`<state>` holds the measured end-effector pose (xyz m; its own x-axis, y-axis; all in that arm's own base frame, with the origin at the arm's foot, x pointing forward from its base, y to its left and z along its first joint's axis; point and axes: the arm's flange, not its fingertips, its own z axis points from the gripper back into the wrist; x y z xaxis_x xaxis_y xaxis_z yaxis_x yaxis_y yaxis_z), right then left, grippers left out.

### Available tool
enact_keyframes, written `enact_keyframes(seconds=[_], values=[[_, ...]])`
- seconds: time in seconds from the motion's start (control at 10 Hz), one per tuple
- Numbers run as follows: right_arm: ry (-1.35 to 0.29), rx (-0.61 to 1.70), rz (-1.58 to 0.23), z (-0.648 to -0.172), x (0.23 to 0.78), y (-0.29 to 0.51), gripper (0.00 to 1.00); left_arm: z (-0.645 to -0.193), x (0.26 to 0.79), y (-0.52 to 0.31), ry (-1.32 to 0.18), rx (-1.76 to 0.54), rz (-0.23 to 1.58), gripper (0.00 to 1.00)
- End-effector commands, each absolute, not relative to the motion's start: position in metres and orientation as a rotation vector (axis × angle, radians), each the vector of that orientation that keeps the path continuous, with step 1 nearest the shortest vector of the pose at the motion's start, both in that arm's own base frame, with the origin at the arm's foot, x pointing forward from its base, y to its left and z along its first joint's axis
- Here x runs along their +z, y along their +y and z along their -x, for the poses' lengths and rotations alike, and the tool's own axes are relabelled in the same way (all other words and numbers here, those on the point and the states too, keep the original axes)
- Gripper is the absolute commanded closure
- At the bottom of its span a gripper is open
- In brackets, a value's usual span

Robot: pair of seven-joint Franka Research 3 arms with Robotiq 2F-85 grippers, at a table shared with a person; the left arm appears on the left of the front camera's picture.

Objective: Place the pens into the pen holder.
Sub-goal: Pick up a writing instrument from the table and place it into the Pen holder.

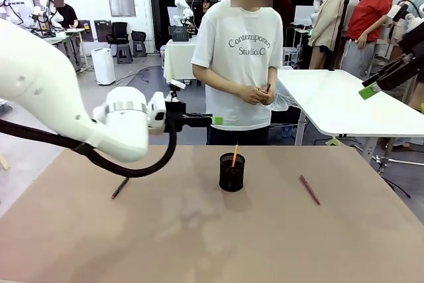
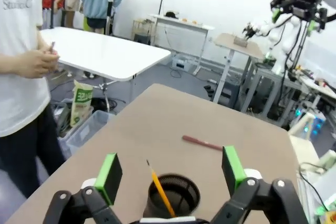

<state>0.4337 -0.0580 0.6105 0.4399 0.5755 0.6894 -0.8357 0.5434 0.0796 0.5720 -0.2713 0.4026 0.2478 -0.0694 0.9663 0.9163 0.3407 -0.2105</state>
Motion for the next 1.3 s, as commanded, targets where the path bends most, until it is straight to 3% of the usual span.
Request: enact_keyframes(seconds=[0.0,0.6,1.2], values=[[-0.669,0.921,-0.456,-0.433,0.612,-0.058,0.0,-0.548,0.425,-0.241,-1.039,-0.922,0.909,0.0],[-0.669,0.921,-0.456,-0.433,0.612,-0.058,0.0,-0.524,0.531,-0.187,-0.786,-1.122,0.607,0.0],[-0.669,0.921,-0.456,-0.433,0.612,-0.058,0.0,-0.507,0.604,-0.107,-0.798,-1.184,0.531,0.0]])
